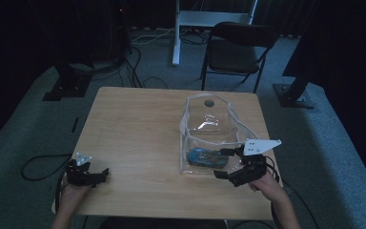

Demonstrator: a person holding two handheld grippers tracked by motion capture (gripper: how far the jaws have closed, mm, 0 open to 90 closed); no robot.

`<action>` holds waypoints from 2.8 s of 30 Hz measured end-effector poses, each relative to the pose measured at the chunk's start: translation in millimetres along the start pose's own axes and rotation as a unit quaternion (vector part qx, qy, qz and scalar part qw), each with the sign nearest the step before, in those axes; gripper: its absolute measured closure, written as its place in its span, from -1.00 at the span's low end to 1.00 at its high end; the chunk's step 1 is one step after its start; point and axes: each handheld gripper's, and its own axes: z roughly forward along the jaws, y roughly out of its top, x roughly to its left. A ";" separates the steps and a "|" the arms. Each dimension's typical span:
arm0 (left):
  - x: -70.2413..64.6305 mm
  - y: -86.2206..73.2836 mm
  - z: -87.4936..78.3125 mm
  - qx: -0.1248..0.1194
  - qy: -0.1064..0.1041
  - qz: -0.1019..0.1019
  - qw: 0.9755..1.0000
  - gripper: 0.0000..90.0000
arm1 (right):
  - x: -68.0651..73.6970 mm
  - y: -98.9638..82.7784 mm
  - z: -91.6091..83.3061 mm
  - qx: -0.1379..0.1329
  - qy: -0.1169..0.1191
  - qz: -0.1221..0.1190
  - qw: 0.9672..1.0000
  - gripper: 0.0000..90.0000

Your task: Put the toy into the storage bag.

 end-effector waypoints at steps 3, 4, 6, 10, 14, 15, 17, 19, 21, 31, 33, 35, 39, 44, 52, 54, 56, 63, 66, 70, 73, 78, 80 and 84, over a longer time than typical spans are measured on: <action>0.0 0.0 0.0 0.000 0.000 0.000 1.000 -0.98 | -0.5 -3.9 0.2 -0.012 -0.003 -0.004 1.000 -0.68; 0.0 0.0 0.0 0.000 0.000 0.000 1.000 -0.98 | -1.3 -5.9 -0.1 -0.016 -0.004 -0.003 1.000 -0.68; 0.0 -0.1 -0.2 0.000 0.000 0.000 1.000 -0.98 | -4.3 -13.2 -0.2 -0.026 -0.001 0.011 1.000 -0.68; 0.0 -0.1 -0.1 0.000 0.000 0.000 1.000 -0.98 | -5.3 -27.7 1.8 -0.018 -0.007 0.014 1.000 -0.69; -0.1 -0.1 -0.1 0.000 0.000 -0.001 1.000 -0.98 | -7.7 -41.9 3.1 -0.016 -0.014 0.019 1.000 -0.69; 0.0 -0.1 -0.2 0.000 0.000 0.000 1.000 -0.98 | -7.7 -41.9 3.1 -0.016 -0.014 0.019 1.000 -0.69; 0.0 -0.1 -0.2 0.000 0.000 0.000 1.000 -0.98 | -10.4 -51.8 3.8 -0.014 -0.018 0.023 0.999 -0.70; 0.0 -0.1 -0.2 0.000 0.001 0.000 1.000 -0.98 | -11.7 -55.2 4.0 -0.015 -0.020 0.026 0.999 -0.70; 0.0 -0.1 -0.2 0.000 0.000 0.000 1.000 -0.98 | -15.7 -65.6 4.0 -0.012 -0.030 0.032 0.999 -0.70; -0.1 -0.2 -0.2 0.000 0.001 -0.001 1.000 -0.98 | -27.6 -97.0 2.1 -0.006 -0.063 0.056 0.996 -0.70; -0.1 -0.2 -0.2 0.000 0.001 -0.001 1.000 -0.98 | -30.0 -103.1 1.7 -0.003 -0.068 0.061 0.996 -0.70; -0.1 -0.2 -0.2 0.000 0.001 -0.001 1.000 -0.98 | -32.2 -109.8 1.2 0.000 -0.073 0.064 0.995 -0.70; -0.1 -0.2 -0.2 0.000 0.001 -0.001 1.000 -0.98 | -36.0 -121.1 1.0 0.007 -0.080 0.073 0.994 -0.69; -0.1 -0.2 -0.2 0.000 0.001 -0.001 1.000 -0.98 | -38.2 -133.0 0.6 0.017 -0.088 0.080 0.993 -0.69; -0.1 -0.2 -0.2 0.000 0.001 -0.001 1.000 -0.98 | -38.5 -148.5 -5.0 0.019 -0.112 0.097 0.989 -0.69; -0.1 -0.2 -0.2 0.000 0.001 -0.001 1.000 -0.98 | -38.6 -151.0 -6.8 0.018 -0.123 0.098 0.987 -0.70; -0.1 -0.2 -0.2 0.000 0.001 -0.001 1.000 -0.98 | -38.5 -153.0 -8.6 0.020 -0.134 0.101 0.986 -0.70; -0.2 -0.3 -0.3 0.000 0.001 -0.002 1.000 -0.98 | -35.7 -159.7 -9.7 0.037 -0.149 0.095 0.983 -0.69; -0.1 -0.3 -0.3 0.000 0.001 -0.002 1.000 -0.98 | -33.4 -161.8 -11.4 0.046 -0.148 0.091 0.984 -0.69; -0.1 -0.3 -0.5 0.001 0.001 -0.001 1.000 -0.98 | -31.0 -165.8 -17.2 0.038 -0.144 0.097 0.984 -0.69; -0.2 -0.4 -0.5 0.000 0.001 -0.002 1.000 -0.98 | -29.4 -169.8 -23.3 0.041 -0.152 0.103 0.982 -0.69; -0.2 -0.4 -0.5 0.000 0.001 -0.002 1.000 -0.98 | -31.8 -174.8 -28.7 0.032 -0.212 0.128 0.968 -0.70; -0.2 -0.4 -0.5 0.001 0.001 -0.002 1.000 -0.98 | -31.4 -174.7 -26.3 0.045 -0.236 0.129 0.962 -0.73; -0.2 -0.4 -0.5 0.000 0.001 -0.002 1.000 -0.98 | -32.9 -173.8 -22.8 0.066 -0.274 0.141 0.949 -0.73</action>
